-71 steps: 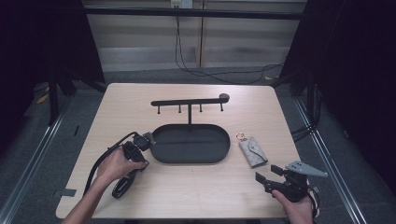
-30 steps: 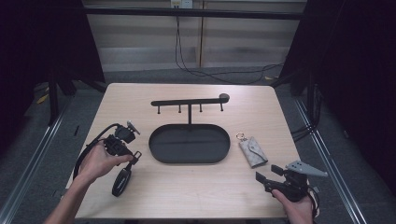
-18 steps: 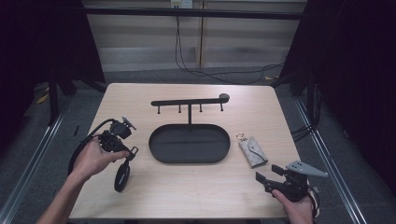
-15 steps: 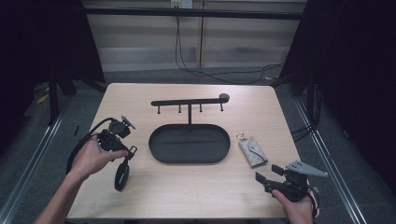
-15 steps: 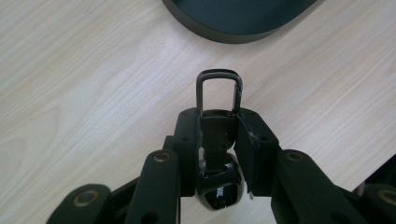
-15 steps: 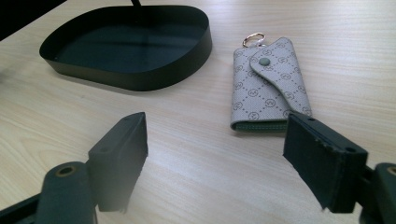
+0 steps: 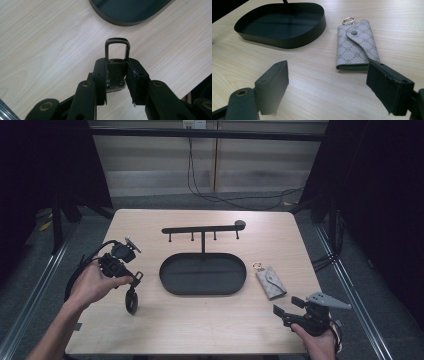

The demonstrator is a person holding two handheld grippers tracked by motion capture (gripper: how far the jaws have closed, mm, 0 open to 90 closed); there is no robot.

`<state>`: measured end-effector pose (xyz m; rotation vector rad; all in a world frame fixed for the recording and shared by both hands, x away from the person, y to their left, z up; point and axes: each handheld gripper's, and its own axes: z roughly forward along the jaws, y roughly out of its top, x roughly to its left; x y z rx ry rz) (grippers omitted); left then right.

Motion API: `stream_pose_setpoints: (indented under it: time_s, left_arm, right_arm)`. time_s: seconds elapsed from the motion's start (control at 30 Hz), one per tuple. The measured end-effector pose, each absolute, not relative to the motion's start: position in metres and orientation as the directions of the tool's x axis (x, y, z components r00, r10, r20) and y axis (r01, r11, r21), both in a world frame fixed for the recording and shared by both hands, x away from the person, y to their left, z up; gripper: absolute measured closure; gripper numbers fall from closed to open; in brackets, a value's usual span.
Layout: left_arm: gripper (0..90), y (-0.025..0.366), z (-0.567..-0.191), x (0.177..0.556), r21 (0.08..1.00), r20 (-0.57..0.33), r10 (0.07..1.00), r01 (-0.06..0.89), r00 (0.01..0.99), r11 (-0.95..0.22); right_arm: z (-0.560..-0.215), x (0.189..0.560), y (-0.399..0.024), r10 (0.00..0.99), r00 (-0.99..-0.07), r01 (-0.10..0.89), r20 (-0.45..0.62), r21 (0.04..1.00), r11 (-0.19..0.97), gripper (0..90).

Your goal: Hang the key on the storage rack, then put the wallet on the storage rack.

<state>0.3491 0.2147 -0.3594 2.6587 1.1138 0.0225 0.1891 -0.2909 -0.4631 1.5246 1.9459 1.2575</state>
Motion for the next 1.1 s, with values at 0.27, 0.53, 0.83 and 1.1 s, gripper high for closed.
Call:
stream_pose_setpoints:
  time_s: [0.27, 0.53, 0.83, 1.1]
  left_arm:
    - [70.8, 0.215, -0.353, 0.349, 0.258, -0.088, 0.693, 0.689, 0.715, -0.678]
    - [70.8, 0.217, -0.343, 0.351, 0.264, -0.085, 0.694, 0.688, 0.715, -0.676]
    - [70.8, 0.215, -0.332, 0.354, 0.270, -0.074, 0.702, 0.692, 0.708, -0.669]
    - [70.8, 0.208, -0.322, 0.357, 0.267, -0.070, 0.700, 0.689, 0.711, -0.673]
  right_arm:
    - [-0.463, 0.190, -0.291, 0.909, -0.344, 0.586, 0.233, 0.810, 0.015, 16.3]
    - [-0.464, 0.191, -0.291, 0.909, -0.340, 0.588, 0.239, 0.809, 0.008, 16.1]
    - [-0.464, 0.191, -0.292, 0.910, -0.341, 0.590, 0.237, 0.807, 0.011, 16.0]
    - [-0.464, 0.191, -0.292, 0.909, -0.342, 0.590, 0.239, 0.807, 0.010, 16.1]
